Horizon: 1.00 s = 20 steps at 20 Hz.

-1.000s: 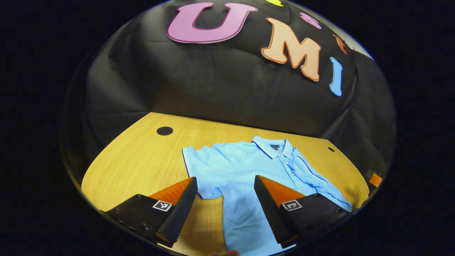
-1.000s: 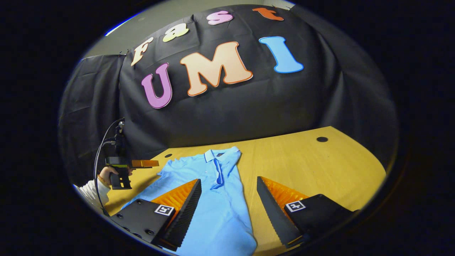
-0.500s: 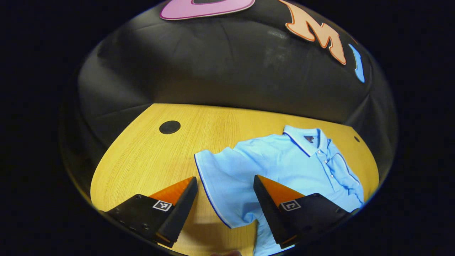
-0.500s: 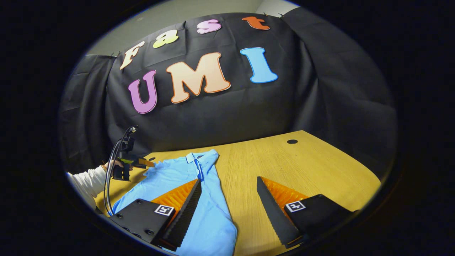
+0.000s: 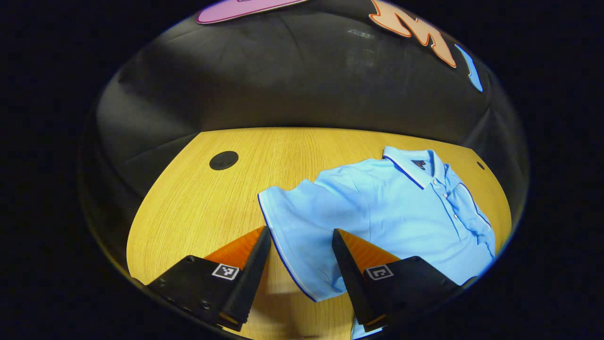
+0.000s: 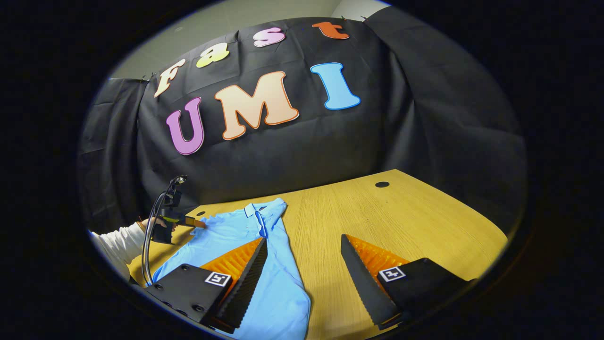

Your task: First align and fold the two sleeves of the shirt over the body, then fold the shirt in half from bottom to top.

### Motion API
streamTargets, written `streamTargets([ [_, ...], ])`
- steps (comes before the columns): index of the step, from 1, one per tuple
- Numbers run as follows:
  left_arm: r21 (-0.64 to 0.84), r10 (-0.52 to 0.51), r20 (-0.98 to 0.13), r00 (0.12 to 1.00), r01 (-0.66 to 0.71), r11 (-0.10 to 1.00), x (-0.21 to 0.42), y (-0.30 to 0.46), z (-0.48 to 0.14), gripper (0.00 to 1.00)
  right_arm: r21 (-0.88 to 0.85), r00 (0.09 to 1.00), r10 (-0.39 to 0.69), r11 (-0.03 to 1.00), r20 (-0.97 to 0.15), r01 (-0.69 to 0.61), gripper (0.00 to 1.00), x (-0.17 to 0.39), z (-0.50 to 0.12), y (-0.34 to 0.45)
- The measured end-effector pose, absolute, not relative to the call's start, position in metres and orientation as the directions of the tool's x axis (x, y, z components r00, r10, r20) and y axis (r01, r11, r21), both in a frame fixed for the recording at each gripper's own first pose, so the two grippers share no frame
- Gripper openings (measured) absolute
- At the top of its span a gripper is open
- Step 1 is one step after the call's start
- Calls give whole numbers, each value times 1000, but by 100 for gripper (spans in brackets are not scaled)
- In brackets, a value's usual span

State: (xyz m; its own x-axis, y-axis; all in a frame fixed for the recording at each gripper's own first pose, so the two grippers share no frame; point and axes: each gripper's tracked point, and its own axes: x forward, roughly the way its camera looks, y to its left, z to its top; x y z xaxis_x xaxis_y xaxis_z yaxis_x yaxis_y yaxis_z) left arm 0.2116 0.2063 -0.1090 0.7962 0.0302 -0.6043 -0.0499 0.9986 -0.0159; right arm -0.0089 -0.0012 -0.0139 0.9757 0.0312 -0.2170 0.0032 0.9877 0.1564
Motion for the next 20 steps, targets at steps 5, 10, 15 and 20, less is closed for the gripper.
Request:
streamTargets([
  [5,-35,-33,-603,797,15,999,210,197,-107,54,167,973,44,986,-226,-5,98,-13,-21,3],
  [10,-60,-41,-590,806,7,998,213,189,-104,2,179,968,65,984,-241,-21,98,-16,-29,7],
  [15,-81,-62,-555,829,20,997,221,169,-83,0,191,963,75,981,-260,-25,98,-15,-45,7],
  [20,-95,-156,-501,851,126,988,233,102,-41,0,221,958,63,975,-278,0,98,-17,-58,-2],
])
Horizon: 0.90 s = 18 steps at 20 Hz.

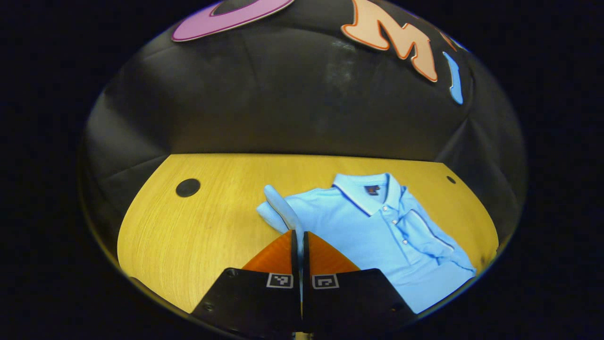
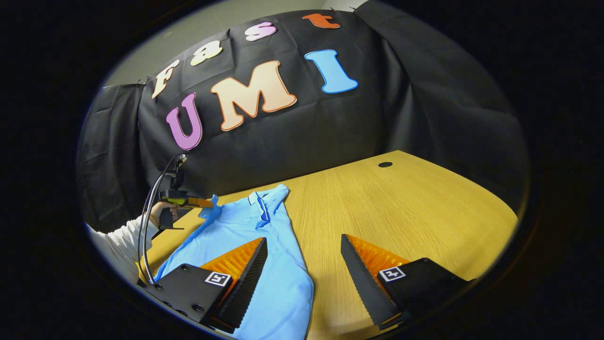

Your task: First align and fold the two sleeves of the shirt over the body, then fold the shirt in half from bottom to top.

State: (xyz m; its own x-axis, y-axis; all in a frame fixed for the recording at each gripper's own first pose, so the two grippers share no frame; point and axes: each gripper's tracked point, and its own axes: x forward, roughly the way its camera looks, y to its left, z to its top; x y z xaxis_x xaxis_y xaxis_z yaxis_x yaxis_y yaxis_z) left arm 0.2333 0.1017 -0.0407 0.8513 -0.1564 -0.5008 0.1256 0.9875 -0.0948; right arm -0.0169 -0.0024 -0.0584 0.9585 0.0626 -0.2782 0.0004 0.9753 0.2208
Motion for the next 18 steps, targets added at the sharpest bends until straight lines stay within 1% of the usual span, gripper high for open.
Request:
streamTargets([
  [3,-93,-240,-476,846,223,970,242,39,-24,0,238,959,56,971,-277,13,98,-19,-62,-8],
  [5,-78,-278,-473,836,275,958,244,-2,-21,0,241,957,44,970,-287,27,98,-21,-67,-13],
  [9,-51,-353,-504,788,381,923,243,-75,-42,0,256,951,38,966,-307,45,98,-24,-75,-18],
  [12,-39,-374,-526,764,417,908,240,-105,-54,1,260,948,38,964,-316,48,98,-24,-78,-17],
  [15,-55,-402,-533,745,444,894,238,-129,-61,8,270,946,62,962,-319,28,98,-27,-76,-8],
  [17,-57,-400,-530,748,439,897,233,-130,-60,11,262,939,63,965,-337,29,97,-30,-82,-6],
  [18,-64,-397,-523,754,429,901,228,-128,-57,14,264,936,67,964,-345,28,97,-31,-83,-4],
])
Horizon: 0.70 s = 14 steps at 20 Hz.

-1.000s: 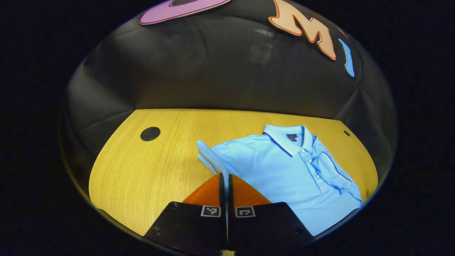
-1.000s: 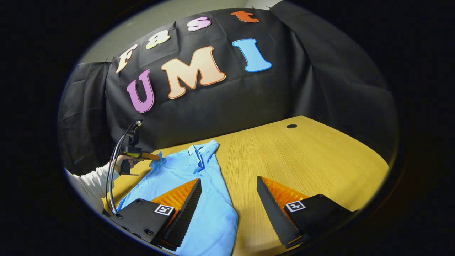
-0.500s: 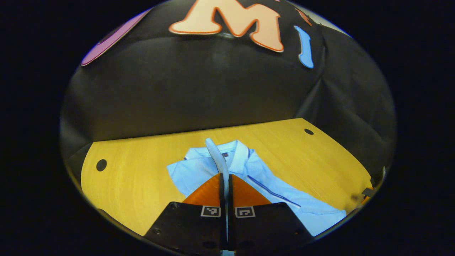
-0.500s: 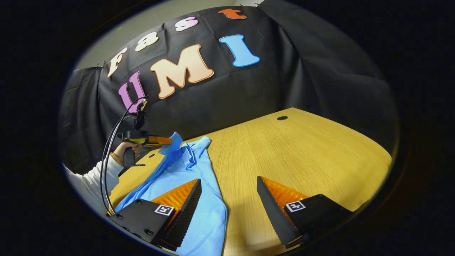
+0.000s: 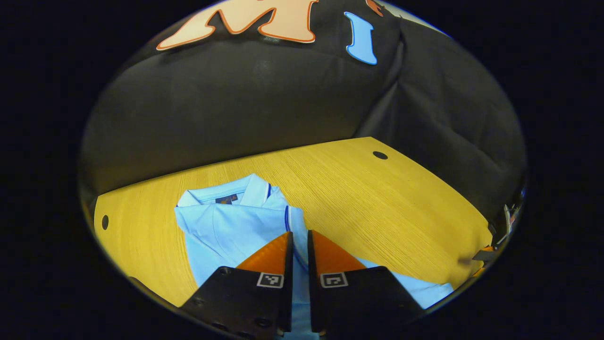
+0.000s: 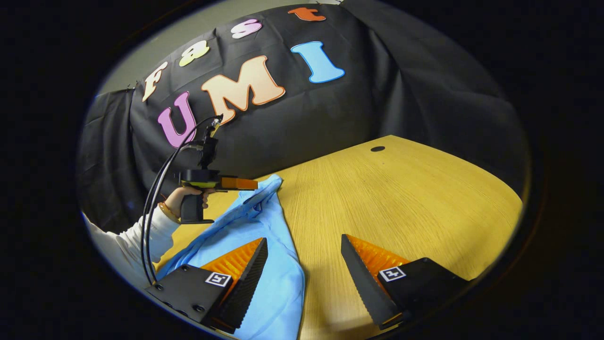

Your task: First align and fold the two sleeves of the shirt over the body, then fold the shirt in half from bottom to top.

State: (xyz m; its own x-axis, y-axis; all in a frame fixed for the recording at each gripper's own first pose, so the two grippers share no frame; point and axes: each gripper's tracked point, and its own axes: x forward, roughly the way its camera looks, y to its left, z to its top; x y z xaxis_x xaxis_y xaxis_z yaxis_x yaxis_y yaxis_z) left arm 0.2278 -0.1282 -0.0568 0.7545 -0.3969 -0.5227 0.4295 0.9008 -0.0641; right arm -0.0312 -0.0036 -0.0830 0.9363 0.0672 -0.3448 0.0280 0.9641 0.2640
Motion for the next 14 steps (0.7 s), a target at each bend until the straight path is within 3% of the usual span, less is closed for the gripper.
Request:
streamTargets([
  [2,-45,-366,-522,770,403,914,215,-117,-55,40,268,937,86,964,-338,8,98,-33,-79,6],
  [4,-21,-335,-508,794,377,926,196,-102,-51,51,256,938,100,966,-332,-12,97,-33,-77,15],
  [7,-4,-286,-489,824,326,945,154,-72,-48,80,240,933,129,970,-336,-48,97,-39,-81,30],
  [14,12,-220,-478,850,257,966,25,-12,-59,88,192,910,174,976,-377,-107,98,-66,-99,53],
])
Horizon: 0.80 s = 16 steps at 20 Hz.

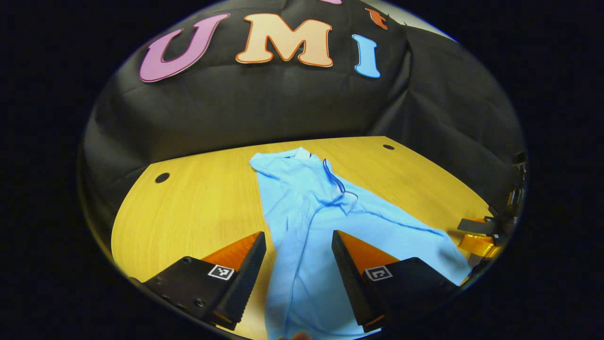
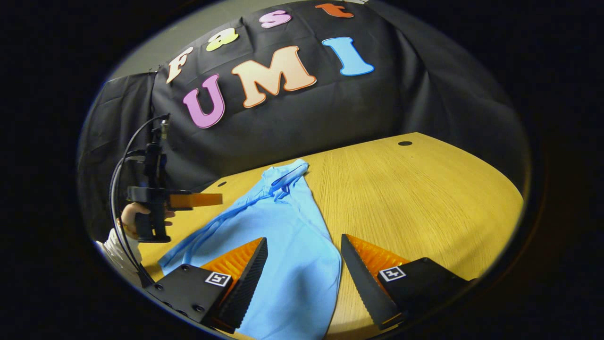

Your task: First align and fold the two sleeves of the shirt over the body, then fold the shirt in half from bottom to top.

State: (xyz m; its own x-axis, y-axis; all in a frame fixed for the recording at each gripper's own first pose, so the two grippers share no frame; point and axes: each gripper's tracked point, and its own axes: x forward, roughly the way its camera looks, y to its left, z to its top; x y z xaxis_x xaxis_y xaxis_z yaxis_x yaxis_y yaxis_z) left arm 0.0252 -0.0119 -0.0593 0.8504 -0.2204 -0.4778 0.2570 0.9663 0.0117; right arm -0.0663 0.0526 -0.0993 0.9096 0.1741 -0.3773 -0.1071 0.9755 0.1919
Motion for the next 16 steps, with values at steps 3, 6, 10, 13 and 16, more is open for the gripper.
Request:
streamTargets([
  [3,4,-208,-474,855,239,971,-29,-4,-69,84,179,906,178,977,-384,-116,98,-88,-100,57],
  [6,-64,-234,-490,840,233,970,-76,-10,-83,84,158,894,160,982,-418,-102,98,-109,-104,56],
  [10,-121,-251,-516,819,220,968,-119,-14,-104,84,109,884,118,991,-453,-76,97,-139,-117,54],
  [13,-99,-237,-536,810,219,971,-145,-11,-116,84,78,873,107,994,-476,-79,98,-160,-128,59],
  [16,-47,-213,-529,822,222,974,-150,-9,-120,85,45,863,105,994,-494,-96,98,-173,-137,63],
])
